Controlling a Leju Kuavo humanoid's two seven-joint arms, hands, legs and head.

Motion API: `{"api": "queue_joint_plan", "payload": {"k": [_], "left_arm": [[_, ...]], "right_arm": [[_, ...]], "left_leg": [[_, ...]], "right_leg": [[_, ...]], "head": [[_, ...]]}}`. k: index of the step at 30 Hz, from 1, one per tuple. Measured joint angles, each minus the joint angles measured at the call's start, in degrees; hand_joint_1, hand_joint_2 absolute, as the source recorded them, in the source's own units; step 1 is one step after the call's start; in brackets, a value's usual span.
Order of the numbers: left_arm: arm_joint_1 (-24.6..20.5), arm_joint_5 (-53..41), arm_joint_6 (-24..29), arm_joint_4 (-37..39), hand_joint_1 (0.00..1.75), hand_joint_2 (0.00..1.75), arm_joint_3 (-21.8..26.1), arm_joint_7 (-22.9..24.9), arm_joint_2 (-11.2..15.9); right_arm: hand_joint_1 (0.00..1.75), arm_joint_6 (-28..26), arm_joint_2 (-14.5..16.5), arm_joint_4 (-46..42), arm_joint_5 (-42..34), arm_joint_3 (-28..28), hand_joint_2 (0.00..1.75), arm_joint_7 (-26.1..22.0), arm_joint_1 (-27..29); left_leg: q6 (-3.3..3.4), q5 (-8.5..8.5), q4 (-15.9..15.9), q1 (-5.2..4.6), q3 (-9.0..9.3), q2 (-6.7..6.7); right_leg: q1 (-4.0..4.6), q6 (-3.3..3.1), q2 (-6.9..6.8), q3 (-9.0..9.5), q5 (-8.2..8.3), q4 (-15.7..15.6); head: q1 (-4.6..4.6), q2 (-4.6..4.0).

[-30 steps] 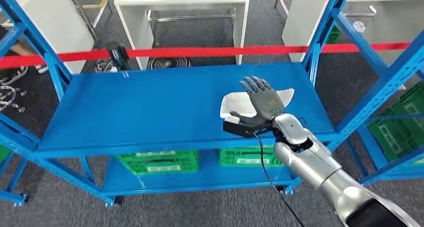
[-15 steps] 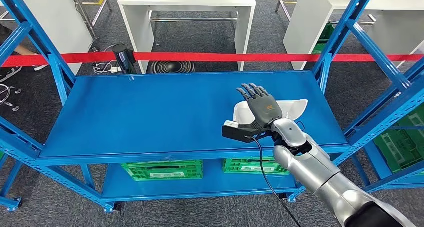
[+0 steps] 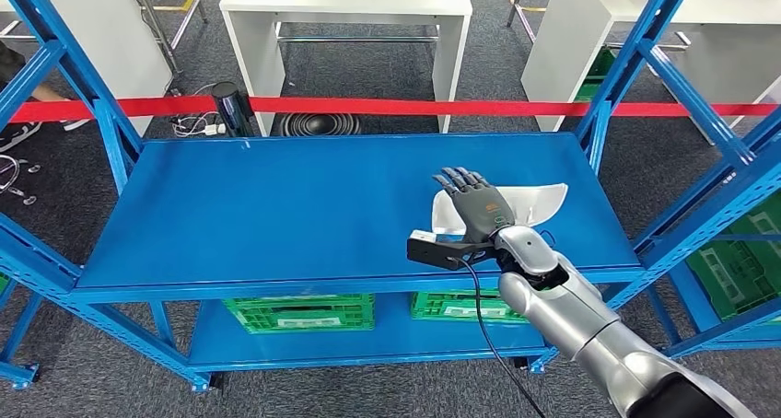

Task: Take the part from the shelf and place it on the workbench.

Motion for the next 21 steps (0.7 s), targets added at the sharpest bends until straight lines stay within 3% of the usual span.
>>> {"api": "queue_joint_plan", "payload": {"k": [11, 12, 15, 16, 21], "left_arm": [[-0.13, -0.33, 0.01, 0.01, 0.0, 0.0, 0.09, 0.16, 0.01], [-0.12, -0.34, 0.01, 0.01, 0.0, 0.0, 0.12, 0.17, 0.01], [-0.12, -0.51, 0.01, 0.01, 0.0, 0.0, 0.17, 0.17, 0.01], [-0.12, -0.6, 0.01, 0.01, 0.0, 0.0, 0.17, 0.17, 0.01], [-0.12, -0.82, 0.01, -0.01, 0.0, 0.0, 0.21, 0.17, 0.02]], "right_arm": [[0.0, 2.13, 0.88, 11.09, -1.48, 0.65, 1.75, 0.84, -2.16], [0.09, 2.46, 0.89, 11.8, -1.74, 0.65, 1.75, 1.09, -2.46], [1.4, 3.13, 0.93, 13.97, -2.43, 0.65, 1.75, 1.36, -3.17], [1.75, 3.22, 0.98, 14.8, -2.69, 0.65, 1.75, 1.22, -3.38], [1.75, 3.03, 1.63, 18.87, -4.01, 0.69, 1.75, 0.12, -4.37]], "left_leg": [[-0.21, 0.09, -0.28, 0.1, 0.53, 0.1], [-0.23, 0.08, -0.29, 0.11, 0.61, 0.1], [-0.25, 0.05, -0.32, 0.12, 0.85, 0.09], [-0.25, 0.05, -0.34, 0.13, 0.93, 0.09], [-0.27, 0.03, -0.37, 0.13, 1.14, 0.13]], "right_leg": [[0.09, -0.03, 0.04, 0.24, -0.14, 0.15], [0.1, -0.05, 0.05, 0.31, -0.17, 0.14], [0.12, -0.08, 0.04, 0.54, -0.23, 0.13], [0.12, -0.08, 0.04, 0.62, -0.25, 0.13], [0.12, -0.07, 0.03, 0.84, -0.28, 0.12]], "head": [[-0.01, 0.0], [-0.01, 0.0], [-0.01, 0.0], [-0.01, 0.0], [-0.01, 0.0]]}}
